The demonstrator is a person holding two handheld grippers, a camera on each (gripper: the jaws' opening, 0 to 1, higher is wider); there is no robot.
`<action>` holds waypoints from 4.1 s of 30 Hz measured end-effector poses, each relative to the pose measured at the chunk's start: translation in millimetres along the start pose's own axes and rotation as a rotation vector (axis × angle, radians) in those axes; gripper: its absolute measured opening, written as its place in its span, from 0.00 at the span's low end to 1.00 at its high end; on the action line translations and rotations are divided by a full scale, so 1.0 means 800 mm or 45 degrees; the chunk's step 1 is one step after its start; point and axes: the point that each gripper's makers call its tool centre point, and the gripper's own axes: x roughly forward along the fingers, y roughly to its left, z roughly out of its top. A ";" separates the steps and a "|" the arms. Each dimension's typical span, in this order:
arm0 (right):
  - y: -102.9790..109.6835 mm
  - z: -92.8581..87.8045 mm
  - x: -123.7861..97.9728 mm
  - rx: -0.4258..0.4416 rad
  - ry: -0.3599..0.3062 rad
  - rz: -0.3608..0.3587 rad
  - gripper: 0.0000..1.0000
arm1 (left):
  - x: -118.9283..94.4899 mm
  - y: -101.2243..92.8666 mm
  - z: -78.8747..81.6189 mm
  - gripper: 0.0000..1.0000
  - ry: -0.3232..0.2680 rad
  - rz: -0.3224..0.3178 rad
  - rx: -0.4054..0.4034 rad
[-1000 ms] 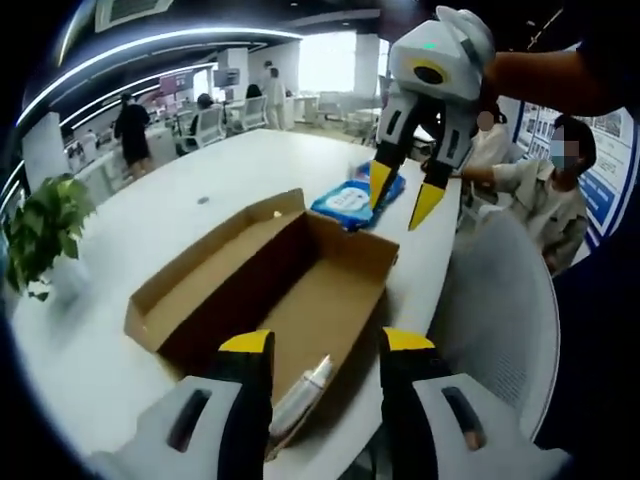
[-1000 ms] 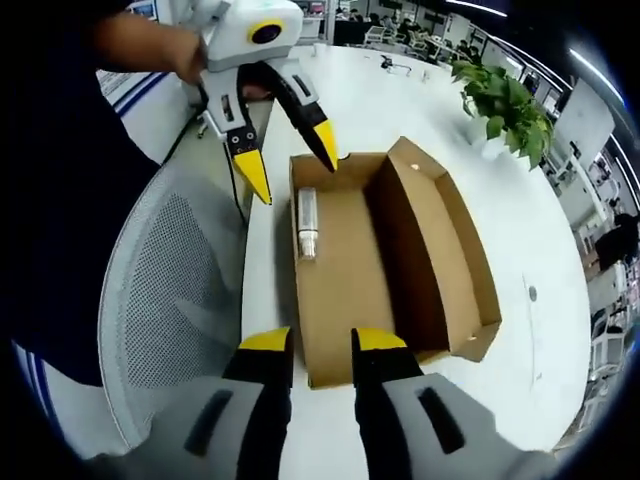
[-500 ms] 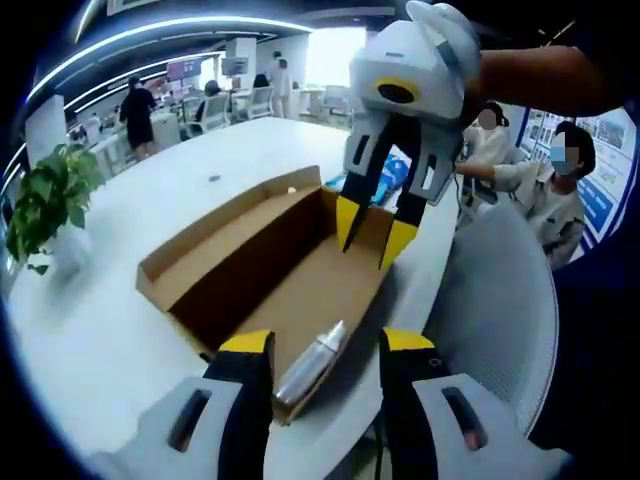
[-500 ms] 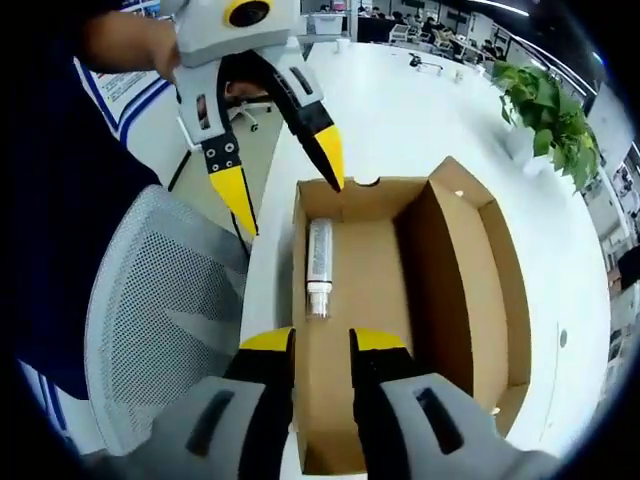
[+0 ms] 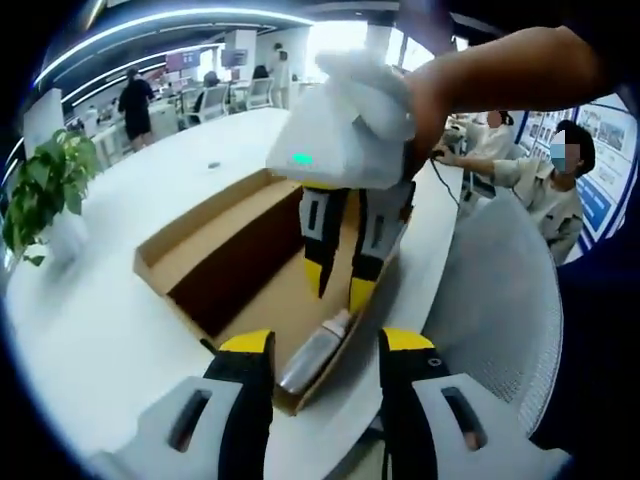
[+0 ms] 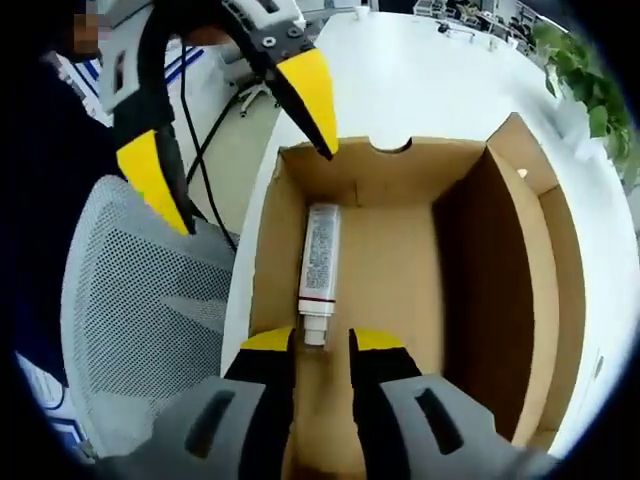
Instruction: Operate the shoe box by opening the lid, removing the specified soft item, and placing it in the target area until the item is outside and the box remains undamaged.
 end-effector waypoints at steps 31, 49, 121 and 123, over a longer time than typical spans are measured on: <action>-0.034 -0.070 0.011 0.004 0.103 -0.045 0.17 | 0.021 0.012 0.009 0.40 0.042 0.010 0.011; -0.037 -0.081 -0.034 0.111 -0.074 -0.096 0.20 | 0.117 0.007 0.015 0.35 0.347 -0.164 0.276; -0.007 -0.032 -0.115 0.326 -0.660 0.044 0.20 | 0.112 -0.029 0.075 0.19 -0.107 -0.577 0.206; -0.008 -0.032 -0.117 0.333 -0.657 0.035 0.20 | 0.113 -0.027 0.076 0.20 -0.116 -0.568 0.198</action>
